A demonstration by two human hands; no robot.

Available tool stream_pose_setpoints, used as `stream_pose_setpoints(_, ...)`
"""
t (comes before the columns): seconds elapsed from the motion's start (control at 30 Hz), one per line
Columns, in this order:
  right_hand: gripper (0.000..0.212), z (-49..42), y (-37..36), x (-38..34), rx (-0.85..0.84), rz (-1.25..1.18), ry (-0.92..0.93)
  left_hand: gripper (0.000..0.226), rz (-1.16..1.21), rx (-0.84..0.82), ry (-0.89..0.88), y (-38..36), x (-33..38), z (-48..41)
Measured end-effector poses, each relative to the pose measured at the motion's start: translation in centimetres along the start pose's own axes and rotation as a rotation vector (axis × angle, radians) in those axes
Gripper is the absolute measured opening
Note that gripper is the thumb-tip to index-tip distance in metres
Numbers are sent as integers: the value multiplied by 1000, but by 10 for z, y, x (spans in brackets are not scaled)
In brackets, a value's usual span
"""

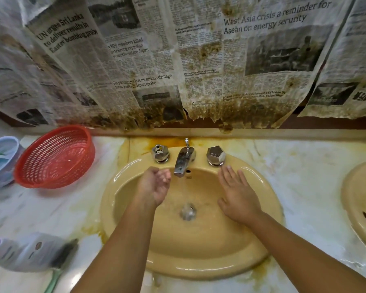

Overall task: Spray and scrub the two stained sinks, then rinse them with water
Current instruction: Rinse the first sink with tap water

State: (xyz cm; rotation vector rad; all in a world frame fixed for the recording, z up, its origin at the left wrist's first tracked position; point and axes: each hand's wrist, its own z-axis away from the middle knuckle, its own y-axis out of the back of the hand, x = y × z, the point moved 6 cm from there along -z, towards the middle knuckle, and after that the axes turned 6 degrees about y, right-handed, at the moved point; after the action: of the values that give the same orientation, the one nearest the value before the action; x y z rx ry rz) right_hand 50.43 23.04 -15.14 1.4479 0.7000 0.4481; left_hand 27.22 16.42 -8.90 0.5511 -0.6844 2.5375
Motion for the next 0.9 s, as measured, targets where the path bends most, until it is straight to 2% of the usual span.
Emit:
stream_pose_setpoints(0.1,71,4,-2,-29,127,-202,-23,34,-150,-232,-45,-55,12,20)
stream_pose_setpoints(0.13,62,2,-3,-42,128,-387,-48,38,-241,-297,-22,-75,9,24)
stream_pose_setpoints(0.2,46,-6,-12,-65,17,-894,-264,41,-394,-333,-18,-101,5,29)
stream_pose_setpoints(0.27,27,-16,-26,-85,-33,-1420,-602,37,-445,-284,-107,-104,14,28)
stream_pose_setpoints(0.33,23,-27,-37,-102,-58,-1762,-875,33,-429,-216,-207,-81,31,23)
stream_pose_setpoints(0.4,28,-36,-33,-113,-22,-2021,-1027,30,-409,-126,-270,-42,49,17)
stream_pose_setpoints(0.5,31,-47,-18,-126,105,-2325,-1072,24,-390,62,-313,23,76,2)
stream_pose_setpoints(0.57,34,-46,-10,-125,221,-2436,-1085,20,-458,194,-394,59,90,-7)
stream_pose_setpoints(0.67,43,-51,-24,-131,374,-2478,-1197,22,-833,321,-646,99,115,-20)
stream_pose_setpoints(0.73,49,-59,-28,-138,388,-2464,-1208,23,-1135,336,-812,110,121,-33)
stream_pose_setpoints(0.8,49,-69,-16,-149,397,-2500,-1109,22,-1365,314,-968,115,124,-49)
stream_pose_setpoints(0.9,49,-72,-6,-154,578,-2450,-1143,38,-1622,219,-1085,123,117,-67)
